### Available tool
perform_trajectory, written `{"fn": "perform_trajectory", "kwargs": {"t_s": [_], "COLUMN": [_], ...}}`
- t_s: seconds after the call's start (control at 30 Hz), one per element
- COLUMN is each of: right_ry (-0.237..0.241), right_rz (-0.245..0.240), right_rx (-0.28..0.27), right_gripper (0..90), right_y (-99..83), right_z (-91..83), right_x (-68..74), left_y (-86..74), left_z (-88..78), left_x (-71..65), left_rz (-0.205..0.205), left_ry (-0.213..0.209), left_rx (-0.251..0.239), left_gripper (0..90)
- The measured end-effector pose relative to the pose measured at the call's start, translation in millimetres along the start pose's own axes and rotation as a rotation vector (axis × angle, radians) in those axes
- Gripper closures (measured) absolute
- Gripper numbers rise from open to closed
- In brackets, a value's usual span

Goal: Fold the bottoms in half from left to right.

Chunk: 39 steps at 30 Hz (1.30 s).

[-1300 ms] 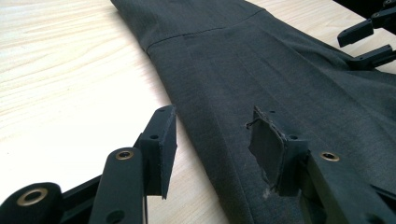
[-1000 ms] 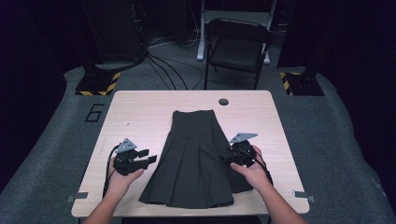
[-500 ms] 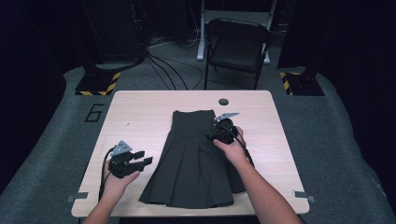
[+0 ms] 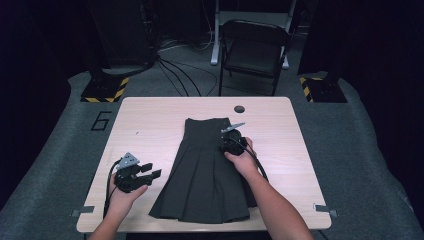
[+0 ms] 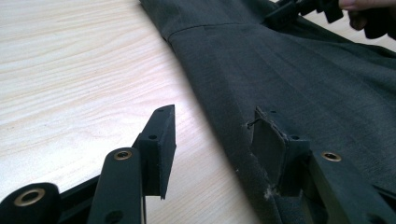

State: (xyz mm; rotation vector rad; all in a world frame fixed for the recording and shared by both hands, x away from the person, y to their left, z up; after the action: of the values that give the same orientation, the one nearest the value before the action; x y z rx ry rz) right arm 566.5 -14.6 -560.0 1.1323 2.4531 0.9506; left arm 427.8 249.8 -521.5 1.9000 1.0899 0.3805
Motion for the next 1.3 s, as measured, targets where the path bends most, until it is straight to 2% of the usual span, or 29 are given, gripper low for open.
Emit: {"fn": "perform_trajectory", "kwargs": {"t_s": [0.07,0.1,0.13,0.17,0.2,0.23,0.27,0.3,0.33,0.37,0.43,0.47,0.5,0.53,0.6,0.63,0.67,0.73,0.77,0.8,0.9,0.93,0.97,1.13,1.2,1.23,1.3], "right_ry": [-0.006,-0.006,-0.006,-0.016,-0.01,-0.01,-0.004,-0.004,0.006,0.005,0.004,-0.003,-0.003,-0.027,-0.061,-0.061,-0.079,-0.092,-0.092,-0.095,-0.139,-0.139,-0.157,-0.177,-0.175,-0.172,-0.172], "right_rz": [-0.035,-0.035,-0.047,-0.059,-0.067,-0.067,-0.074,-0.074,-0.089,-0.089,-0.094,-0.094,-0.094,-0.096,-0.104,-0.104,-0.077,-0.065,-0.065,-0.023,0.015,0.015,0.024,0.077,0.082,0.076,0.074], "right_rx": [-0.036,-0.036,-0.061,-0.101,-0.101,-0.101,-0.136,-0.136,-0.137,-0.141,-0.149,-0.149,-0.149,-0.142,-0.114,-0.114,-0.084,-0.055,-0.055,-0.018,0.048,0.048,0.071,0.104,0.103,0.097,0.094], "right_gripper": [78.5,78.5,78.8,79.0,79.0,79.0,79.0,79.0,79.0,79.0,78.9,78.9,78.9,79.0,79.0,79.0,79.0,78.9,78.9,78.7,78.5,78.5,78.0,74.4,74.2,74.2,73.5], "right_y": [7.9,7.9,13.0,23.8,28.1,28.1,40.0,40.0,48.2,52.6,57.6,64.9,64.9,70.9,73.5,73.5,73.0,69.0,69.0,59.1,37.5,37.5,24.4,-1.9,-8.4,-9.2,-9.2], "right_z": [-8.8,-8.8,-14.4,-26.9,-34.4,-34.4,-47.4,-47.4,-60.8,-66.0,-70.6,-78.4,-78.4,-81.5,-79.6,-79.6,-73.7,-64.6,-64.6,-52.6,-36.7,-36.7,-27.9,-12.5,-8.0,-7.1,-6.6], "right_x": [5.5,5.5,7.9,10.0,10.7,10.7,12.7,12.7,15.3,15.9,16.1,14.6,14.6,8.7,-3.0,-3.0,-16.8,-35.4,-35.4,-52.0,-72.8,-72.8,-80.7,-94.3,-96.5,-97.0,-97.1], "left_y": [-0.3,-0.3,-0.4,-0.6,-0.4,-0.4,-0.2,-0.2,-0.1,-0.1,-0.2,-0.4,-0.4,-0.5,-0.6,-0.6,-0.8,-0.9,-0.8,-1.7,-3.1,-3.1,-3.8,-3.0,-3.1,-2.4,-1.7], "left_z": [-0.2,-0.2,-0.2,-0.2,-0.1,-0.1,-0.3,-0.3,-0.4,-0.3,-0.3,-0.3,-0.3,-0.4,-0.2,-0.2,-0.1,0.2,1.3,1.3,4.2,4.2,5.6,8.2,10.7,15.5,18.4], "left_x": [-0.4,-0.4,0.3,0.5,0.4,0.4,-0.4,-0.4,-0.2,-0.1,-0.1,-1.1,-1.1,-1.6,-1.3,-1.3,-1.2,-1.2,-1.2,-1.9,-5.0,-5.0,-7.3,-15.3,-21.3,-28.7,-32.6], "left_rz": [-0.008,-0.008,-0.003,-0.008,-0.008,-0.008,-0.007,-0.007,0.002,0.001,0.001,0.0,0.0,-0.002,0.001,0.001,-0.001,-0.002,-0.005,-0.003,0.014,0.014,0.016,0.02,0.033,0.045,0.053], "left_ry": [0.0,0.0,0.001,0.002,0.002,0.002,0.0,0.0,0.001,0.002,0.002,-0.002,-0.002,0.0,0.001,0.0,-0.003,-0.004,0.001,-0.006,-0.011,-0.011,-0.015,-0.036,-0.056,-0.072,-0.085], "left_rx": [-0.001,-0.001,0.0,-0.001,-0.001,-0.001,-0.002,-0.002,0.0,0.0,0.001,0.001,0.001,0.001,-0.001,-0.001,0.0,0.001,-0.005,0.006,0.016,0.016,0.017,0.01,0.016,0.014,0.011], "left_gripper": [49.6,49.6,49.6,49.6,49.6,49.6,49.6,49.6,49.6,49.7,49.6,49.6,49.6,49.6,49.6,49.6,49.6,49.6,49.6,49.6,49.6,49.6,49.6,49.3,48.4,47.8,46.0]}}
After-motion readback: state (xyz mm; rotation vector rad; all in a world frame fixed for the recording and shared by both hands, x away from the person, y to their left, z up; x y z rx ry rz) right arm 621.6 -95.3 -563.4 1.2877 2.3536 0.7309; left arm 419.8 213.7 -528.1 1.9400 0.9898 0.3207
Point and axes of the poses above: each handheld gripper's, and its own axes: z roughly forward along the jaws, y roughly out of its top, x roughly to its left, the point moved 9 cm from there along z, roughly forward along the jaws
